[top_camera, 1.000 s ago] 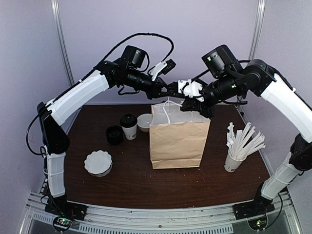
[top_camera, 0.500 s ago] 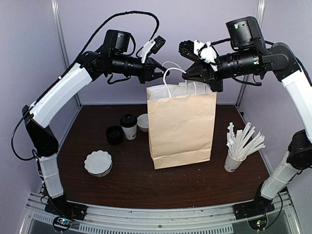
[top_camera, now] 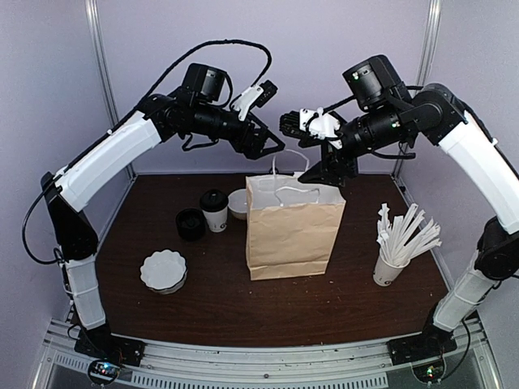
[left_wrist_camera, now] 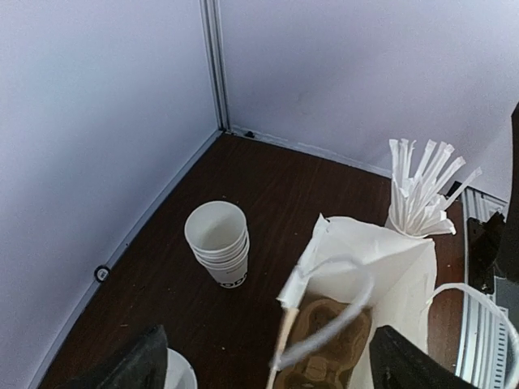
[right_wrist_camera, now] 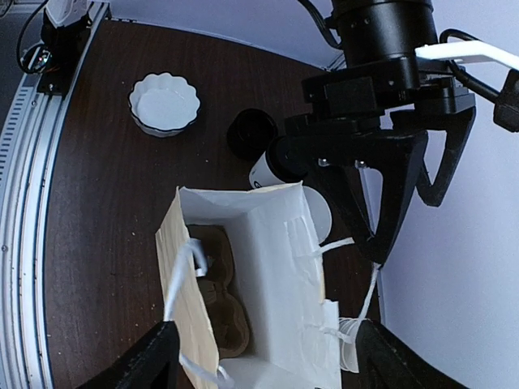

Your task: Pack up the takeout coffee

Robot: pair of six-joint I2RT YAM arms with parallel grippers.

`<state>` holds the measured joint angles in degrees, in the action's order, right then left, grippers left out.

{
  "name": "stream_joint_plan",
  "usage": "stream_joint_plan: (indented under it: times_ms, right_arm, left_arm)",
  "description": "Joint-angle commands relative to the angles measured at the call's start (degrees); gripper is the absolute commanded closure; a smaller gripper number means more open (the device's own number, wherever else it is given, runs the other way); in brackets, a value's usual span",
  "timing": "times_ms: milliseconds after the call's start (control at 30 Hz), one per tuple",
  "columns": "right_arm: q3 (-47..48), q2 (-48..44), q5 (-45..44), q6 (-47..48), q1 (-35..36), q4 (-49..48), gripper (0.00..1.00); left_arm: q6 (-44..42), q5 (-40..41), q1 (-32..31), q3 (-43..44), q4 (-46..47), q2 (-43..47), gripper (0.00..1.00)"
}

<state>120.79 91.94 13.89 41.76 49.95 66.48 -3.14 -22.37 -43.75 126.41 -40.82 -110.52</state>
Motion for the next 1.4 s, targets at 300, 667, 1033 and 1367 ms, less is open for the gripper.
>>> stream_joint_plan:
  times_ms: [300, 667, 1033, 1367]
  right_arm:
    - [-6.09, -8.36, 1.90, -2.25, -4.59, 0.35, 0.18]
    - [-17.91, -12.27, 3.67, -3.18, -9.85, -3.97, 0.22]
    - [-19.09, -12.19, 4.42, -2.95, -10.05, -4.12, 0.22]
    - [-19.37, -11.86, 4.48, -2.47, -10.05, -4.10, 0.22]
  left_arm:
    - [-0.37, 27.54, 3.38, -12.59, -3.56, 13.27, 0.02]
    - [2.94, 26.29, 13.73, -17.20, -9.68, 5.26, 0.02]
    - [6.07, 20.61, 16.28, -5.45, -16.48, -9.77, 0.02]
    - [8.37, 17.46, 16.32, -5.05, -18.12, -12.23, 0.02]
